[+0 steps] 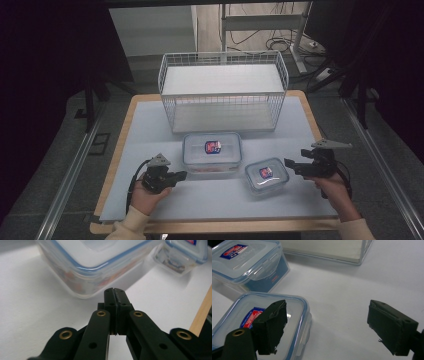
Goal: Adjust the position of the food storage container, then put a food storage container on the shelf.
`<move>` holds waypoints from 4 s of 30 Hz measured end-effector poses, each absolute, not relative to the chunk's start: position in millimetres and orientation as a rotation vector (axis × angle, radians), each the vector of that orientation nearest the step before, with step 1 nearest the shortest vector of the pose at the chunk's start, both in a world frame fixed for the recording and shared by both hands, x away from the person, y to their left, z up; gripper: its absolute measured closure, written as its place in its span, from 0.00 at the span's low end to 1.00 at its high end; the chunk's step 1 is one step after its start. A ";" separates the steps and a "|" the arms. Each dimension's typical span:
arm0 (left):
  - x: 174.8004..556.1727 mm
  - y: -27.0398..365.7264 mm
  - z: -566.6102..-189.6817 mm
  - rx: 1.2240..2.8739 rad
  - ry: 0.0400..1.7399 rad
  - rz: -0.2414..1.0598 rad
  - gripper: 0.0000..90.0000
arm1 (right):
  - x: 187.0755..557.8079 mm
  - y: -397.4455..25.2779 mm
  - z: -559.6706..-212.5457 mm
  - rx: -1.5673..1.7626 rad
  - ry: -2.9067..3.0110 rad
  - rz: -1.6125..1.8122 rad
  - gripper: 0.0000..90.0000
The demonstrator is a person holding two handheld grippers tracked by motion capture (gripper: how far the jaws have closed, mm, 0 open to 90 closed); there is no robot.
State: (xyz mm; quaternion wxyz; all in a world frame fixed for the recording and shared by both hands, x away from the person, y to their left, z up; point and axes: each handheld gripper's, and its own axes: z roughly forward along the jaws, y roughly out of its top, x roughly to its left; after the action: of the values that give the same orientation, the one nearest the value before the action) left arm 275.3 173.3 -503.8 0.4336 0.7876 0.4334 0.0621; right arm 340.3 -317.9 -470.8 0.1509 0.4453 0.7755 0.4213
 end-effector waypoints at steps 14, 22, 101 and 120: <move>270.3 194.0 -495.7 1.801 1.203 0.210 0.32 | 338.7 -320.7 -462.6 1.321 2.186 1.310 0.16; 274.2 205.0 -491.9 1.776 1.233 0.194 0.22 | 337.8 -313.1 -460.8 1.299 2.220 1.313 0.16; 368.2 183.0 -513.4 1.705 1.290 -0.229 0.34 | 422.2 -167.1 -488.3 1.643 2.671 1.326 0.33; 351.5 188.2 -507.5 1.663 1.260 -0.172 0.47 | 408.3 -181.6 -485.5 1.613 2.608 1.479 0.49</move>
State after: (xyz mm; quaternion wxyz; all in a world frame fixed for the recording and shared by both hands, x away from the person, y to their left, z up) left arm 351.5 188.2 -507.5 0.5004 0.6876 0.5213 -0.0710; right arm 408.3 -181.6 -485.5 -0.1313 0.4697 0.7593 0.4307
